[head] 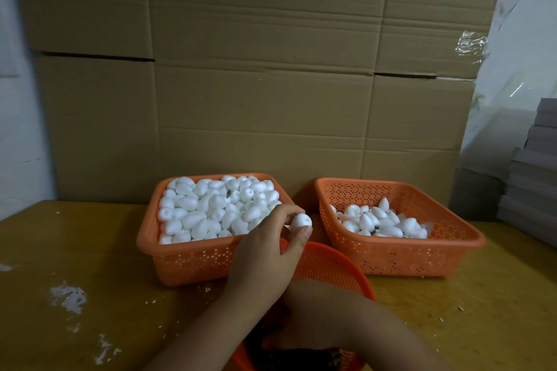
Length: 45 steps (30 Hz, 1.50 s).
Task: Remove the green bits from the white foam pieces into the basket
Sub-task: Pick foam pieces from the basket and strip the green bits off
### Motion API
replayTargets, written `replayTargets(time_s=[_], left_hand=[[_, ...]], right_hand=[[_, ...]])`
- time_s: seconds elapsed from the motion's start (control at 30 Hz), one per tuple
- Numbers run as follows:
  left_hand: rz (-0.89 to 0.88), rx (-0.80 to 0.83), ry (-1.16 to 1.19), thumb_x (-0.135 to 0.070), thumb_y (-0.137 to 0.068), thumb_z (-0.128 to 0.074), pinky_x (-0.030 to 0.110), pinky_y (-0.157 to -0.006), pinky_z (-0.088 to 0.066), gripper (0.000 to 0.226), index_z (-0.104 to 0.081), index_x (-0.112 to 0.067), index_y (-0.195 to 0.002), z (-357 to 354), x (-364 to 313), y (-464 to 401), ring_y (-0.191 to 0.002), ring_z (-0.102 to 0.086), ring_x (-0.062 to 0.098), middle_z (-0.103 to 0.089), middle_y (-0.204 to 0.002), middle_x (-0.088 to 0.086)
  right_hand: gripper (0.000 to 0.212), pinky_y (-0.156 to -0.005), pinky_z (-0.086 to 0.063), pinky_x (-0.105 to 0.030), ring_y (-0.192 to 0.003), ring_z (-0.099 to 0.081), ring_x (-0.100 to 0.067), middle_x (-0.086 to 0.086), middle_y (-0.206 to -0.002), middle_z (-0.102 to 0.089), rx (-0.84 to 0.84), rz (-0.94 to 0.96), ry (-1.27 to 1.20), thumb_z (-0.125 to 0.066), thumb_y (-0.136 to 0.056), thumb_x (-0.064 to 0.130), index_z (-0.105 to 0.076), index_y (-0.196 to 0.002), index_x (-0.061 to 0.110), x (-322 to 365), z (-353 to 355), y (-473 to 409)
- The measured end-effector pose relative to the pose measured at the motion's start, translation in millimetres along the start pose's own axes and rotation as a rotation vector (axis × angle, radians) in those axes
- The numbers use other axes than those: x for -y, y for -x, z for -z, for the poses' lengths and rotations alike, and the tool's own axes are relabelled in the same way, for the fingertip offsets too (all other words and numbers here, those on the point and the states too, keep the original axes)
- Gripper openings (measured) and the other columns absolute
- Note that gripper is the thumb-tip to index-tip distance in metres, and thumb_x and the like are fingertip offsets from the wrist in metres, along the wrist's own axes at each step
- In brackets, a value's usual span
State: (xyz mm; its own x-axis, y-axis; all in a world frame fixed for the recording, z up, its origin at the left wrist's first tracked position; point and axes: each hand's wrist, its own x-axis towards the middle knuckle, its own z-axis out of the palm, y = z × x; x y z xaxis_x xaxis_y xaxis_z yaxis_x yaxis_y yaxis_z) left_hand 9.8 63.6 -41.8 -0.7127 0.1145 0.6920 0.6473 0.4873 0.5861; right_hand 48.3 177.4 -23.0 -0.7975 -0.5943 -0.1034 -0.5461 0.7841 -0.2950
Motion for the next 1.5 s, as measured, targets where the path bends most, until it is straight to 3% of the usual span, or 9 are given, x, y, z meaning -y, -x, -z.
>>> replayTargets(time_s=[0.17, 0.33, 0.5, 0.57, 0.63, 0.77, 0.9, 1.23, 1.5], left_hand=[[0.032, -0.005, 0.055, -0.04, -0.093, -0.06, 0.001, -0.078, -0.04, 0.01, -0.056, -0.045, -0.101, 3.9, 1.0, -2.9, -0.099, -0.057, -0.013, -0.061, -0.104, -0.034], [0.054, 0.003, 0.067, -0.055, -0.087, -0.052, 0.008, -0.072, -0.043, 0.014, -0.053, -0.05, -0.1, 8.4, 1.8, -7.9, -0.094, -0.058, -0.012, -0.06, -0.101, -0.038], [0.104, 0.002, 0.105, -0.06, -0.08, -0.052, 0.016, -0.074, -0.044, 0.014, -0.051, -0.062, -0.094, 11.0, 2.3, -13.7, -0.091, -0.059, -0.013, -0.061, -0.098, -0.04], [0.114, 0.021, 0.114, -0.052, -0.085, -0.057, 0.017, -0.073, -0.044, 0.014, -0.052, -0.061, -0.095, 12.7, 3.5, -15.7, -0.088, -0.06, -0.012, -0.063, -0.095, -0.038], [0.123, 0.03, 0.119, -0.049, -0.087, -0.057, 0.02, -0.075, -0.046, 0.014, -0.053, -0.055, -0.099, 14.4, 4.7, -17.7, -0.087, -0.061, -0.011, -0.064, -0.093, -0.036], [0.154, 0.036, 0.138, -0.058, -0.082, -0.051, 0.032, -0.083, -0.055, 0.016, -0.056, -0.054, -0.097, 16.3, 6.0, -18.6, -0.087, -0.063, -0.008, -0.065, -0.096, -0.032], [0.16, 0.066, 0.156, -0.058, -0.083, -0.054, 0.039, -0.083, -0.056, 0.015, -0.057, -0.057, -0.097, 17.4, 6.1, -18.1, -0.087, -0.066, -0.002, -0.068, -0.095, -0.026], [0.156, 0.118, 0.104, -0.053, -0.083, -0.054, 0.027, -0.075, -0.053, 0.016, -0.056, -0.066, -0.092, 19.8, 6.6, -17.6, -0.08, -0.063, -0.005, -0.065, -0.091, -0.033], [0.167, 0.122, 0.115, -0.064, -0.078, -0.05, 0.038, -0.081, -0.056, 0.024, -0.058, -0.057, -0.099, 17.8, 5.8, -17.4, -0.081, -0.064, -0.002, -0.067, -0.092, -0.029]], right_hand=[[0.028, -0.092, -0.05, -0.043, -0.101, -0.063, -0.024, -0.008, -0.112, -0.069, -0.067, -0.029, -0.076, -0.063, -0.09, 0.026, -0.067, -0.114, 0.011, -3.8, 0.0, -2.2], [0.021, -0.088, -0.051, -0.034, -0.094, -0.065, -0.014, 0.003, -0.106, -0.073, -0.193, -0.057, -0.127, -0.06, -0.091, 0.024, -0.074, -0.105, 0.018, -8.8, -2.2, -4.7], [0.016, -0.08, -0.053, -0.031, -0.082, -0.066, -0.008, 0.007, -0.094, -0.073, -0.468, -0.16, -0.18, -0.06, -0.089, 0.025, -0.074, -0.096, 0.026, -12.4, 4.2, -6.2], [0.016, -0.068, -0.054, -0.034, -0.063, -0.064, -0.008, 0.004, -0.073, -0.07, -0.67, -0.185, -0.353, -0.061, -0.091, 0.028, -0.068, -0.077, 0.024, -13.8, 9.6, -6.0], [0.02, -0.057, -0.05, -0.031, -0.05, -0.06, -0.008, 0.0, -0.059, -0.066, -0.816, -0.179, -0.577, -0.063, -0.091, 0.025, -0.063, -0.072, 0.02, -13.9, 15.3, -4.8], [0.01, -0.055, -0.049, -0.022, -0.057, -0.065, -0.011, -0.007, -0.064, -0.07, -0.971, -0.126, -0.98, -0.062, -0.091, 0.012, -0.067, -0.085, 0.006, -11.8, 23.4, -0.4], [0.008, -0.053, -0.052, -0.02, -0.062, -0.07, -0.015, -0.011, -0.074, -0.073, -1.029, -0.112, -1.212, -0.06, -0.094, 0.007, -0.067, -0.089, 0.005, -8.3, 25.7, 2.0], [0.009, -0.054, -0.051, -0.018, -0.064, -0.07, -0.013, -0.011, -0.076, -0.074, -1.04, -0.116, -1.243, -0.059, -0.094, 0.008, -0.067, -0.091, 0.004, -9.6, 23.7, 2.3], [0.01, -0.054, -0.05, -0.017, -0.061, -0.067, -0.009, -0.008, -0.075, -0.074, -1.051, -0.074, -1.285, -0.06, -0.094, 0.009, -0.068, -0.093, 0.003, -11.9, 21.9, 1.7]])
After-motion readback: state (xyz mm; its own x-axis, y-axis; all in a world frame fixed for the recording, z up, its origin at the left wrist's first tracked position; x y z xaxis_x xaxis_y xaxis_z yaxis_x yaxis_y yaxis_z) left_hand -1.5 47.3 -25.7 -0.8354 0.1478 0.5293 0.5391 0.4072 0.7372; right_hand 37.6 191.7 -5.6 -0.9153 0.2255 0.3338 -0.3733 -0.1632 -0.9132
